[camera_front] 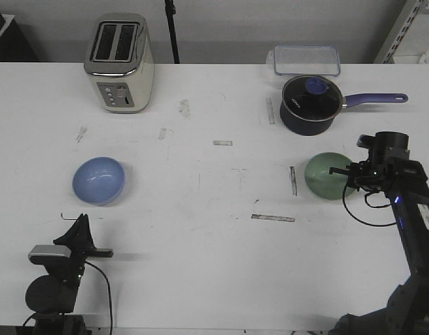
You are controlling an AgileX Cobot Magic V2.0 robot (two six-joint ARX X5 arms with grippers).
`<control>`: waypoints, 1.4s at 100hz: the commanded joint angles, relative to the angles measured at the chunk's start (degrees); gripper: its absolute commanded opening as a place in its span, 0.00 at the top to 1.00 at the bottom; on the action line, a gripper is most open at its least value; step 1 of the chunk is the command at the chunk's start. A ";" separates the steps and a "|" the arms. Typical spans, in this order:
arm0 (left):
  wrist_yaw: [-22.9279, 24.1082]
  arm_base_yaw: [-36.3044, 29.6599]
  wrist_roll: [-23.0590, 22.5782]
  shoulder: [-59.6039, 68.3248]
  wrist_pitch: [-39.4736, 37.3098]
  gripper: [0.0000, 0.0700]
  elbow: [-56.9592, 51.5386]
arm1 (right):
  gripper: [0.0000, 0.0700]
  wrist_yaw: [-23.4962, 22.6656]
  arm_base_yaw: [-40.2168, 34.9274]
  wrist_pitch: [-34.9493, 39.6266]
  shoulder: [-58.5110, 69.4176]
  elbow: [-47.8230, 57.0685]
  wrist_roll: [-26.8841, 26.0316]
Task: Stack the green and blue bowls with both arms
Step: 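Close the right gripper on the green bowl's rim, then slide the green bowl with the right gripper toward the table center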
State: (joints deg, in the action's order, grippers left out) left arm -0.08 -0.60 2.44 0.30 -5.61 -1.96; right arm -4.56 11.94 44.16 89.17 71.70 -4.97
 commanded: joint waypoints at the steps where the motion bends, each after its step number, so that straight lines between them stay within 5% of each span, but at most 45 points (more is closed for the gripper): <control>1: 0.13 0.04 -0.48 -0.11 -0.85 1.00 1.27 | 1.00 -0.15 -0.33 -0.61 -2.14 0.70 -0.90; 34: 0.13 0.04 -0.46 -0.11 -0.85 1.00 1.27 | 1.00 -3.15 -12.70 2.58 -7.32 0.46 -7.91; 57: 0.13 0.04 -0.46 -0.11 -0.85 1.00 1.27 | 1.00 -2.36 -28.04 -4.46 -5.81 -3.45 -30.14; 63: 0.13 0.04 -0.46 -0.11 -0.85 1.00 1.27 | 1.00 -1.05 -31.58 -5.55 -4.59 -3.58 -32.37; 95: 0.13 0.04 -0.46 -0.11 -0.85 1.00 1.27 | 1.00 6.32 -45.13 -7.85 1.86 -3.58 -35.98; 140: 0.13 0.04 -0.46 -0.11 -0.85 1.00 1.27 | 1.00 6.45 -48.02 -10.78 3.72 -3.58 -36.33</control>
State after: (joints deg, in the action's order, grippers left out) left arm -0.08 -0.60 2.44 0.30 -5.61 -1.96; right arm 1.76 -35.57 33.63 90.96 67.53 -40.75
